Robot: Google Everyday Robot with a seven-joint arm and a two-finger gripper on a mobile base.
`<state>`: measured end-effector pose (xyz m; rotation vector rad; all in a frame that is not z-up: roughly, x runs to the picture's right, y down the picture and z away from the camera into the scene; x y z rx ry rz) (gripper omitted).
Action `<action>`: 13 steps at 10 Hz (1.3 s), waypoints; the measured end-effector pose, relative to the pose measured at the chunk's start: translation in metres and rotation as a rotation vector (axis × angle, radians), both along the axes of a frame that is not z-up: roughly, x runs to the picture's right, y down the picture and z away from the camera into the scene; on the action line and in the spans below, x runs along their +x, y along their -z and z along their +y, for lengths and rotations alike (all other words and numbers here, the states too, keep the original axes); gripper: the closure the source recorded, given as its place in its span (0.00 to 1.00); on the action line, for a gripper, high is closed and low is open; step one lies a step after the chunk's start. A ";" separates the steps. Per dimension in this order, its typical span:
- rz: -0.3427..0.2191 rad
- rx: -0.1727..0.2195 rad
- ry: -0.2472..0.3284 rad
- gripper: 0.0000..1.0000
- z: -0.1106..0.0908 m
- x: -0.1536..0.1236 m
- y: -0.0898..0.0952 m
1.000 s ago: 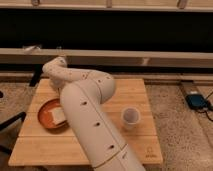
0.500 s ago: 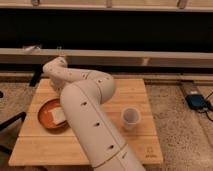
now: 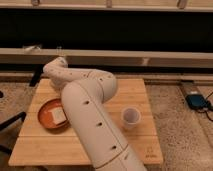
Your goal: Drag the pepper across the table
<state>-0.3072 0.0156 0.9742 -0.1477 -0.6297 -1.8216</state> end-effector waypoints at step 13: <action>0.057 -0.021 0.010 1.00 0.010 0.058 0.019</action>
